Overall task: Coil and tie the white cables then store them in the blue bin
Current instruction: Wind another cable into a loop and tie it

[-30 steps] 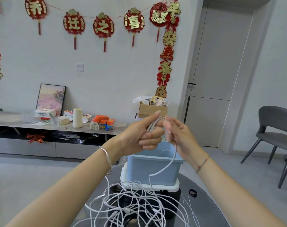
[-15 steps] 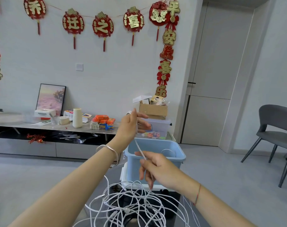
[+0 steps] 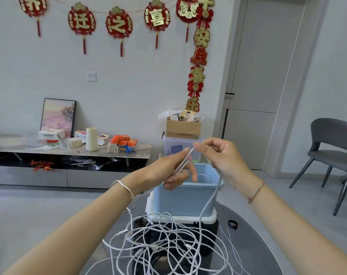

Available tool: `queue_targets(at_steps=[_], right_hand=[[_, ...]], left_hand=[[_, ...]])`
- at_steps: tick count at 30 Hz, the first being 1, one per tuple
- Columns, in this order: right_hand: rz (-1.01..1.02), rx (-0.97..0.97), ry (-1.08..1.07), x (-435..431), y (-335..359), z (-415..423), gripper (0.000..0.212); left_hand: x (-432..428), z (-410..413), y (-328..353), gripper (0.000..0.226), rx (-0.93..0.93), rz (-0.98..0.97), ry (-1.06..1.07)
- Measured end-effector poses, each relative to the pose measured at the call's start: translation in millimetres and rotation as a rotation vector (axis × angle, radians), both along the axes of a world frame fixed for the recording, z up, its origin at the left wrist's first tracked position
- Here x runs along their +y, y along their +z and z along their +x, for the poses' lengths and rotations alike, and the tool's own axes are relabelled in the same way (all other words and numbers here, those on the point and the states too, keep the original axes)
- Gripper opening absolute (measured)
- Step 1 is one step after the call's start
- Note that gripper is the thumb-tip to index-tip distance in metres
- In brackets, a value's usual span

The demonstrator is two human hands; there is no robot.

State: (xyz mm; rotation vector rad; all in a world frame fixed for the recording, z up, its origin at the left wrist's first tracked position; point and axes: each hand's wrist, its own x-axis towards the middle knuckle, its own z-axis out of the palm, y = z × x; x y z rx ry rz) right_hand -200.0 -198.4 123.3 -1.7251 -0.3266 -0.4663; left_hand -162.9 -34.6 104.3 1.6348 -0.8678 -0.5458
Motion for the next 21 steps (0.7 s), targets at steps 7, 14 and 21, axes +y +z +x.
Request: queue_targets(at_steps=[7,14,21], right_hand=[[0.331,0.139,0.121,8.0,-23.9,21.2,0.026],[0.070,0.285,0.154,30.5,-63.2,21.1,0.020],[-0.392,0.271,0.189,37.6,-78.2,-0.2,0.028]], left_hand=[[-5.6,-5.7,15.0,0.050,0.385,-0.491,-0.224],[-14.5,13.5,21.1,0.040,0.465,-0.870,0.110],[-6.1,54.8,4.0,0.053,0.053,-0.667,0.689]])
